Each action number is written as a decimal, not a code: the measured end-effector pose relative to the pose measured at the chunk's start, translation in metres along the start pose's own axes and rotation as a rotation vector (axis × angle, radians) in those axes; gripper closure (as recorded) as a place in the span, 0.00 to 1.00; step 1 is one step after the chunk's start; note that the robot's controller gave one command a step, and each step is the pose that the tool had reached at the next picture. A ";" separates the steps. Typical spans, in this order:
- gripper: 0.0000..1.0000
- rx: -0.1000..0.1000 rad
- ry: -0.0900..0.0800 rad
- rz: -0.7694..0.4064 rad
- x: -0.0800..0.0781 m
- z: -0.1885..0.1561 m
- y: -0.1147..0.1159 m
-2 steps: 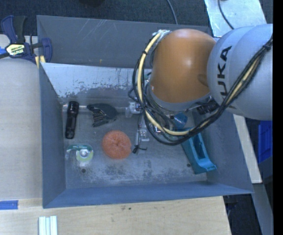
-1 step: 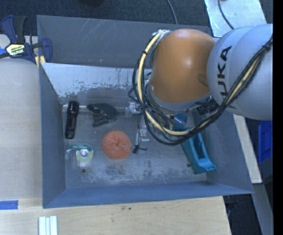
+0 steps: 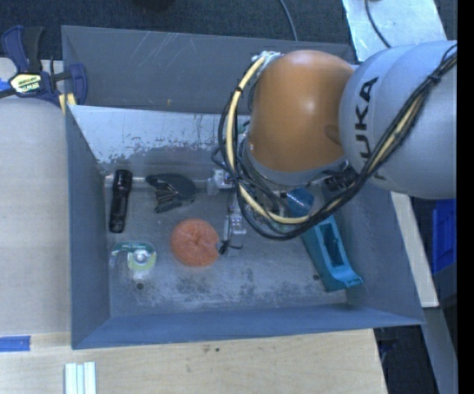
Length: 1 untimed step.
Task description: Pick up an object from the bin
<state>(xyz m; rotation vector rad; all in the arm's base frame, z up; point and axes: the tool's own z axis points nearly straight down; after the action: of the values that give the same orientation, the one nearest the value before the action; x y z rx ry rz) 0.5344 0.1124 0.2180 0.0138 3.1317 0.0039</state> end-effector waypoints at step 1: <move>0.00 0.001 0.003 -0.312 0.003 0.032 0.010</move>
Offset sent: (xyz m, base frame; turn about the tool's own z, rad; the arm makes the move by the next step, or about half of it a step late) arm -0.0232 -0.0056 -0.0866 0.0630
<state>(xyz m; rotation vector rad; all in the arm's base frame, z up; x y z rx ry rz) 0.5319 0.1225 0.1864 -0.4738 3.0988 0.0007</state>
